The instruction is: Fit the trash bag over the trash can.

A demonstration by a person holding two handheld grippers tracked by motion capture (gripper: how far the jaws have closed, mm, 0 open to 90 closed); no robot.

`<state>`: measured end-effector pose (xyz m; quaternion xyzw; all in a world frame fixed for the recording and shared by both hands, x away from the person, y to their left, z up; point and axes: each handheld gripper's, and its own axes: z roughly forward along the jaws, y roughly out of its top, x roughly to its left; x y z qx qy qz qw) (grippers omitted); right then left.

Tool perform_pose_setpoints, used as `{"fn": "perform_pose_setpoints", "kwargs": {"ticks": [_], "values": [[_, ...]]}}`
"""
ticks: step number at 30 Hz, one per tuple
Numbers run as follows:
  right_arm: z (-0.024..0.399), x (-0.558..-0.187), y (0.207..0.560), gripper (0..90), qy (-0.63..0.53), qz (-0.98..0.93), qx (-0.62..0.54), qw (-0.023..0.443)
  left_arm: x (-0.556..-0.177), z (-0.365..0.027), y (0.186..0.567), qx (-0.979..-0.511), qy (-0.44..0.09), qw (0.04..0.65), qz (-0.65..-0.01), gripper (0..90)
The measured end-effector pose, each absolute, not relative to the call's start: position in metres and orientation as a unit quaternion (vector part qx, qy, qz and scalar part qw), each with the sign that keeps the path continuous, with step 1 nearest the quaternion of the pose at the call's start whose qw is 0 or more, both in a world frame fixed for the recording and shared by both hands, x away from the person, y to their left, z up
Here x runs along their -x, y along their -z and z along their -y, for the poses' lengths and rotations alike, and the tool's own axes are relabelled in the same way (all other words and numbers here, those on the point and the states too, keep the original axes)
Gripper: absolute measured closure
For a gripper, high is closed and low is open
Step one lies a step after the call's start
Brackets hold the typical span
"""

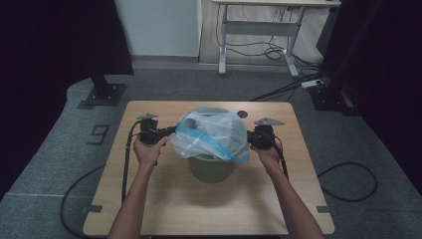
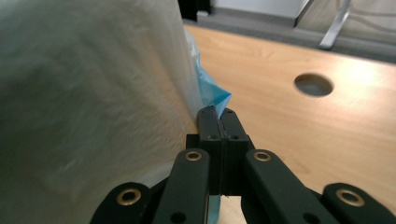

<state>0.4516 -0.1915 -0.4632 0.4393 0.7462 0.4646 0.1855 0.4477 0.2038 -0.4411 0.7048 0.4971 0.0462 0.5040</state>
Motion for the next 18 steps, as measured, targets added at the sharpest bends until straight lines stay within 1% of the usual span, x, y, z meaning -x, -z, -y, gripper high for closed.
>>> {"fn": "perform_pose_setpoints", "kwargs": {"ticks": [3,7,11,18], "values": [[0.189,-0.452,0.465,88.5,-0.462,-0.753,-0.436,0.172,-0.451,-0.200,0.444,-0.705,-0.035,0.500,-0.502,89.5],[0.184,-0.453,0.468,88.5,-0.455,-0.762,-0.429,0.166,-0.455,-0.199,0.449,-0.704,-0.025,0.497,-0.507,89.4],[0.183,-0.455,0.474,88.5,-0.439,-0.767,-0.441,0.154,-0.461,-0.198,0.458,-0.705,-0.015,0.481,-0.521,89.5],[0.186,-0.456,0.478,88.5,-0.424,-0.776,-0.448,0.135,-0.455,-0.200,0.458,-0.713,-0.017,0.475,-0.516,89.5]]}}
